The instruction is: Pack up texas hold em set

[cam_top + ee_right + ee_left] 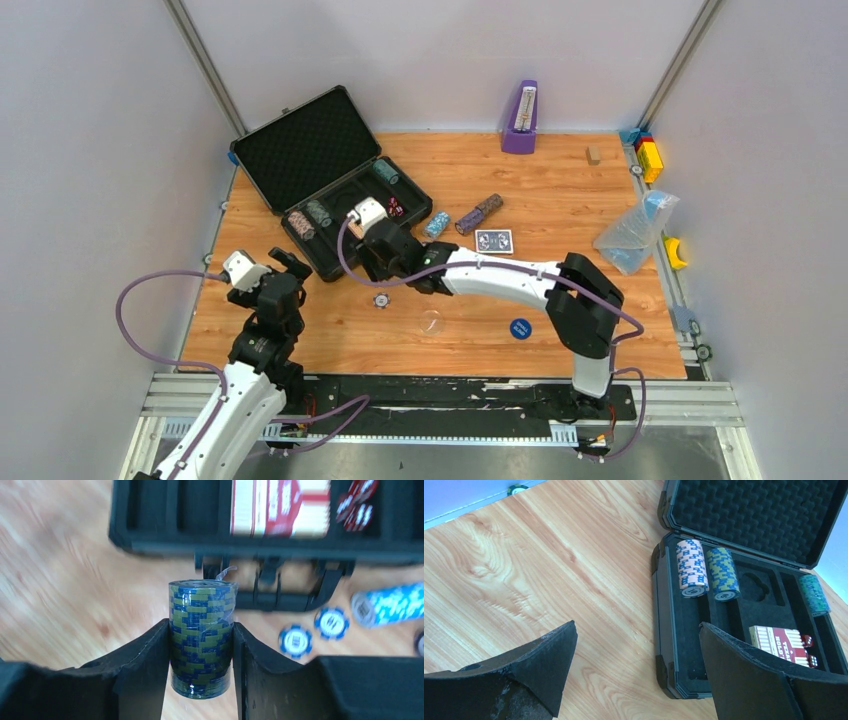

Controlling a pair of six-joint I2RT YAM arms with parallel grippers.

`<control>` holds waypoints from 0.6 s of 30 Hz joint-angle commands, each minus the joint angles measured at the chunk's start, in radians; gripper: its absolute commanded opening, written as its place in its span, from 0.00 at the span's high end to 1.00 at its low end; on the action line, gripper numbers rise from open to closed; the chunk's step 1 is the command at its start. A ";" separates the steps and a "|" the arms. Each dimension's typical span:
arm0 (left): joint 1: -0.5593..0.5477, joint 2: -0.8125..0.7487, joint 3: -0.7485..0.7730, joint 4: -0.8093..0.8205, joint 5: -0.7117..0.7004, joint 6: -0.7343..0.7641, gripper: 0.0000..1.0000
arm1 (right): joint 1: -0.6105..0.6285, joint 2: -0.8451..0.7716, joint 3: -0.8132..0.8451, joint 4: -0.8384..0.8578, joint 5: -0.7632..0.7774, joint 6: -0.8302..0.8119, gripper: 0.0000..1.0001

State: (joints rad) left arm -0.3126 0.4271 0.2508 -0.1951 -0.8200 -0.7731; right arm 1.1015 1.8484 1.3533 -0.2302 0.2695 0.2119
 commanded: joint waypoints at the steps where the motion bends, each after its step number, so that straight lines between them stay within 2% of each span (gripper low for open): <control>1: 0.003 -0.008 0.043 -0.023 -0.065 -0.032 0.00 | -0.040 0.068 0.194 0.094 0.028 -0.037 0.84; 8: 0.002 -0.007 0.047 -0.045 -0.091 -0.064 0.00 | -0.102 0.219 0.432 0.120 -0.067 -0.044 0.85; 12: 0.002 -0.001 0.045 -0.040 -0.087 -0.064 0.00 | -0.115 0.278 0.477 0.188 -0.121 -0.043 0.86; 18: 0.002 -0.003 0.064 -0.081 -0.110 -0.085 0.00 | -0.116 0.357 0.532 0.254 -0.289 0.009 0.84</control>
State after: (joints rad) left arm -0.3126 0.4263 0.2596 -0.2607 -0.8780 -0.8177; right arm 0.9752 2.1876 1.7905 -0.1410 0.1200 0.1837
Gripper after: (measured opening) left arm 0.998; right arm 0.451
